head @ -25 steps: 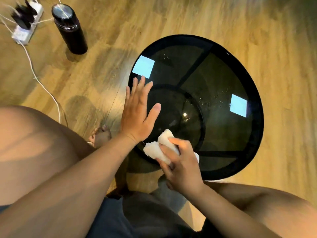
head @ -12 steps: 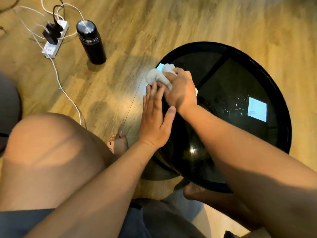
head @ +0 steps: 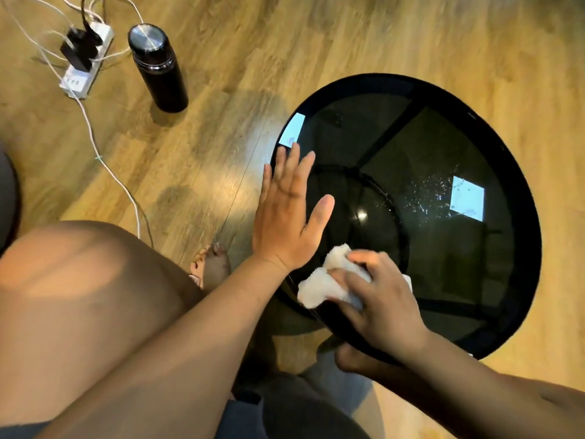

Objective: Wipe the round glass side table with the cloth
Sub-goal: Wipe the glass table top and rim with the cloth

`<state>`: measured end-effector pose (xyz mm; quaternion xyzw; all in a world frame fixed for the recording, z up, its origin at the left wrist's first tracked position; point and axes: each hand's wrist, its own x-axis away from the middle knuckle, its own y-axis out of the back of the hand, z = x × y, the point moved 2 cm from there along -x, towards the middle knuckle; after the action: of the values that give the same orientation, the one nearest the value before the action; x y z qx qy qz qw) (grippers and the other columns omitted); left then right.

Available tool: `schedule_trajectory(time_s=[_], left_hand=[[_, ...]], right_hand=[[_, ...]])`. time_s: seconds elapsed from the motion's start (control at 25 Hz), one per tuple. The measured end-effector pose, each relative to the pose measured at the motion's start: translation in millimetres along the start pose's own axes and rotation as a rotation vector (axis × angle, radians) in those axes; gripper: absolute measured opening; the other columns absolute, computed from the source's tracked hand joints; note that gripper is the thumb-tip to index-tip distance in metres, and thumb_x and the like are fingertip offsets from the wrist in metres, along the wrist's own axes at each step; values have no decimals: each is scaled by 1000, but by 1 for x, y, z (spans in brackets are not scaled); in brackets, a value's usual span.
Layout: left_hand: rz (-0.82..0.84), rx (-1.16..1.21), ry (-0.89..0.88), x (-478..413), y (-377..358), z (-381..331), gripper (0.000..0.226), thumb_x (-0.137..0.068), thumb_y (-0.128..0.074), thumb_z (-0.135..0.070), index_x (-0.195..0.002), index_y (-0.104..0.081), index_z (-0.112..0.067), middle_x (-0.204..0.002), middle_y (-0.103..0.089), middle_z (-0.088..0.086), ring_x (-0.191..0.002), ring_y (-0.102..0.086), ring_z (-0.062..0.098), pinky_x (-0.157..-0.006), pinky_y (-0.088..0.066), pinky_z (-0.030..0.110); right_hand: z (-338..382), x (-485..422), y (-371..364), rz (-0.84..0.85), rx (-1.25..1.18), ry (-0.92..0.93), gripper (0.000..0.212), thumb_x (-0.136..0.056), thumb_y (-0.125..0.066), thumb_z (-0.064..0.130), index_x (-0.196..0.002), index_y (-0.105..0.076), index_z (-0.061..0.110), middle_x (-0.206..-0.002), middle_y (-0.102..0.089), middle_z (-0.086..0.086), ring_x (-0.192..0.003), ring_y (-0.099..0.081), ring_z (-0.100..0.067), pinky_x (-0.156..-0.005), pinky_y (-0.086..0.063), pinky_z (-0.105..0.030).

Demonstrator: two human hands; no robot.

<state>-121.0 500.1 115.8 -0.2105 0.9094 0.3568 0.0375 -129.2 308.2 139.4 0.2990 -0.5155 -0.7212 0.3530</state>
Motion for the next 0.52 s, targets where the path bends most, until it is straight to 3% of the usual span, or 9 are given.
schedule_trajectory(time_s=[0.16,0.32,0.52], left_hand=[[17,0,0,1,0,1,68,-98,-28,-46,-154,-25,-6,-164,-18,16,-154,-8,29,-124,-6,51],[38,-48,1,1,-3,4,71,-100,-24,-52,-155,-23,-8,-166,-16,13,-155,-5,24,-125,-4,47],[48,-46,42,-8,-3,3,69,-99,-27,-50,-155,-21,-10,-166,-13,11,-155,-3,22,-125,-5,46]], right_hand=[[-31,-128,-6,-145,36,-97,36,-90,-55,32,-120,-62,12,-111,-57,-17,-95,-51,-37,-78,-46,-47],[-83,-249,-4,-222,169,-343,36,-94,-51,39,-121,-54,16,-118,-50,-15,-110,-46,-36,-83,-39,-43],[-87,-263,0,-147,134,-442,42,-96,-45,47,-128,-51,20,-127,-48,-15,-114,-44,-36,-92,-37,-42]])
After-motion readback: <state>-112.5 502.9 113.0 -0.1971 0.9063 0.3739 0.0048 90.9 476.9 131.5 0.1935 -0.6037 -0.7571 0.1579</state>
